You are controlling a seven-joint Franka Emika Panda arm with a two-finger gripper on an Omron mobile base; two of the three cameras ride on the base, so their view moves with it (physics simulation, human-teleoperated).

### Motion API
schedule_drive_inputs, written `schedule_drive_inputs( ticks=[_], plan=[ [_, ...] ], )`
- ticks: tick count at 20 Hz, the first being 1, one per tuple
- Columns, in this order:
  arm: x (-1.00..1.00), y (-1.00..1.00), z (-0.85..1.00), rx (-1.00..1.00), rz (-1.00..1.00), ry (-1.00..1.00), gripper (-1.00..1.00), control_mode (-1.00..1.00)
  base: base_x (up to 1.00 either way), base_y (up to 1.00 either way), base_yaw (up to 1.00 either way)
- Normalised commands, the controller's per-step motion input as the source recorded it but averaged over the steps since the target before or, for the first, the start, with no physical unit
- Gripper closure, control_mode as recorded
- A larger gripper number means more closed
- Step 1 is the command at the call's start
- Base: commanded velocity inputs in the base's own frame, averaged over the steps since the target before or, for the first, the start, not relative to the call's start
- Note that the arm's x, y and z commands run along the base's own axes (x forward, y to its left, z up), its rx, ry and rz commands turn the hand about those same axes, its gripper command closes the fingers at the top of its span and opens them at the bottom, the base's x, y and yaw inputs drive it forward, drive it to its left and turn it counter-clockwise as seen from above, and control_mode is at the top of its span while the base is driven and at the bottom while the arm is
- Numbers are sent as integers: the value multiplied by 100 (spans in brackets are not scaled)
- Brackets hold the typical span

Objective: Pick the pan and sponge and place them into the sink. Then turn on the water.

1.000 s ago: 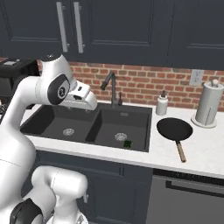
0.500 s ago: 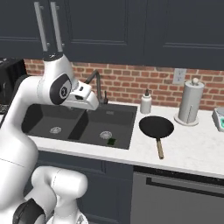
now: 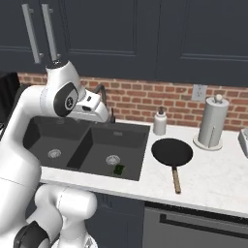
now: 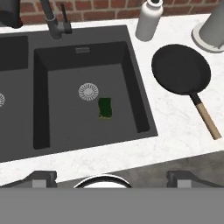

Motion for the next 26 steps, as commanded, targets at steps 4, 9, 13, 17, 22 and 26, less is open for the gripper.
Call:
schedule_drive_inputs(
  ticks=[4, 9, 13, 17, 22, 26],
  plan=[
    [0, 0, 0, 0, 0, 0, -100, 100, 52, -25, 0],
    [0, 0, 0, 0, 0, 0, -100, 100, 24, -4, 0],
    [0, 0, 0, 0, 0, 0, -100, 100, 2, -1, 0],
    [0, 0, 0, 0, 0, 0, -100, 100, 0, -6, 0],
    [0, -8, -4, 0, 0, 0, -100, -100, 0, -2, 0],
    [0, -24, -18, 0, 0, 9, -100, -100, 0, 0, 0]
  ],
)
